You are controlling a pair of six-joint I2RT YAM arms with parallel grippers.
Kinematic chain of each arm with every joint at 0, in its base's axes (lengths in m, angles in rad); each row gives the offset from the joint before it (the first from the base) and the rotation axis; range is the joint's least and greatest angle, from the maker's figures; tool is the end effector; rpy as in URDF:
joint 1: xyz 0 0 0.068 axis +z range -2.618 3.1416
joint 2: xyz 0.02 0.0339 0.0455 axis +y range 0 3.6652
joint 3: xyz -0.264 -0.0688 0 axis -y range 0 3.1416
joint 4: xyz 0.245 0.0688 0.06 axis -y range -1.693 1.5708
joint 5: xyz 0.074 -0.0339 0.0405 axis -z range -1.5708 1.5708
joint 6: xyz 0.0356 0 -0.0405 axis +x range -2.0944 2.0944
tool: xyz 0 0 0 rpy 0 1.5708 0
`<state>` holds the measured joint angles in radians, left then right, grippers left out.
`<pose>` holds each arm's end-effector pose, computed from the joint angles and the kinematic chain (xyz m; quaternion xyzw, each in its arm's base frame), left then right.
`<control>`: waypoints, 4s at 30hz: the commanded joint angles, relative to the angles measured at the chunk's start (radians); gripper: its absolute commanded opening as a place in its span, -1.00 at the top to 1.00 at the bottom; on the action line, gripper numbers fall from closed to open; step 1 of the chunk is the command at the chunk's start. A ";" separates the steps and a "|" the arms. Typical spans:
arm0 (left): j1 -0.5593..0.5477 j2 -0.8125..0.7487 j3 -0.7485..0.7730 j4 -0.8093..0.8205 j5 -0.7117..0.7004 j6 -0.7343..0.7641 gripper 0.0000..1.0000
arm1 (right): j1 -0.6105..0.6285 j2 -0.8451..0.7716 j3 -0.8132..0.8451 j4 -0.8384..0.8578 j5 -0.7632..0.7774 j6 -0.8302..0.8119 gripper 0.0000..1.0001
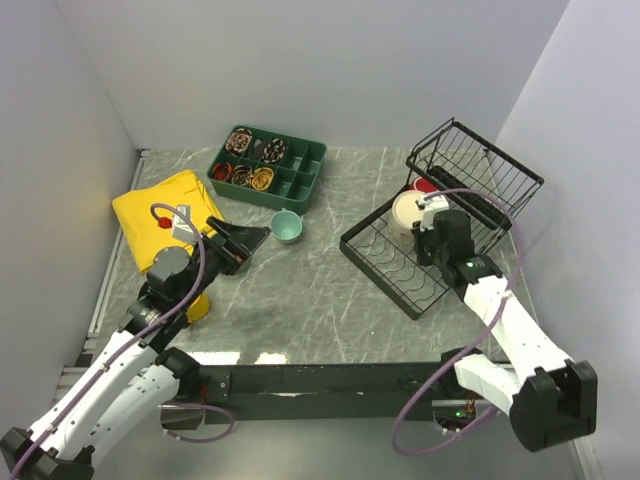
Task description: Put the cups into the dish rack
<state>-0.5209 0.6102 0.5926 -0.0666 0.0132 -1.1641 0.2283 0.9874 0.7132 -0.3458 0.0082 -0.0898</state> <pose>0.1376 -0.0795 0.3112 -0.2285 0.6999 -0.5083 0.4468 0.2103 0.0486 0.2616 -0.1390 0.8782 0.0280 0.4568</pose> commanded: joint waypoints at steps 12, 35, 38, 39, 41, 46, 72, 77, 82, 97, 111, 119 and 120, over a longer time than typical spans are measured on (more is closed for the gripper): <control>0.004 -0.052 -0.037 -0.004 -0.010 -0.023 -0.93 | 0.059 0.166 0.049 0.376 0.102 0.058 1.00; 0.005 -0.067 -0.037 -0.033 -0.053 -0.022 -0.93 | 0.063 0.372 0.075 0.508 0.185 0.039 0.99; 0.005 -0.067 -0.040 -0.035 -0.053 -0.025 -0.93 | 0.063 0.387 0.071 0.533 0.196 0.042 0.92; 0.005 -0.067 -0.045 -0.032 -0.053 -0.025 -0.93 | 0.063 0.398 0.072 0.536 0.199 0.047 0.88; 0.005 -0.067 -0.048 -0.025 -0.048 -0.031 -0.93 | 0.063 0.407 0.075 0.541 0.200 0.048 0.83; 0.005 -0.072 -0.054 -0.025 -0.051 -0.034 -0.93 | 0.063 0.448 0.103 0.525 0.187 0.065 0.53; 0.005 -0.061 -0.042 -0.019 -0.044 -0.028 -0.93 | 0.063 0.405 0.147 0.369 -0.109 0.073 -0.13; 0.005 -0.066 -0.037 -0.036 -0.048 -0.016 -0.93 | 0.060 0.441 0.181 0.352 -0.100 0.070 -0.12; 0.006 -0.047 -0.047 -0.042 -0.035 0.018 -0.93 | 0.060 0.369 0.160 0.321 -0.100 0.009 -0.13; 0.007 0.301 0.153 -0.154 0.019 0.286 -0.95 | 0.049 0.013 0.176 0.001 -0.456 -0.323 -0.32; 0.005 0.879 0.521 -0.375 -0.173 0.334 -0.69 | -0.115 -0.116 0.187 -0.047 -0.680 -0.255 -0.42; 0.024 1.017 0.570 -0.355 -0.190 0.322 -0.41 | -0.162 -0.138 0.144 -0.029 -0.723 -0.242 -0.43; 0.027 1.023 0.572 -0.351 -0.188 0.325 -0.37 | -0.164 -0.138 0.143 -0.025 -0.729 -0.240 -0.43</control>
<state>-0.5072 1.6146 1.1267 -0.4313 -0.1482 -0.8509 0.0761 0.8726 0.8722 -0.4034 -0.6704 -0.3508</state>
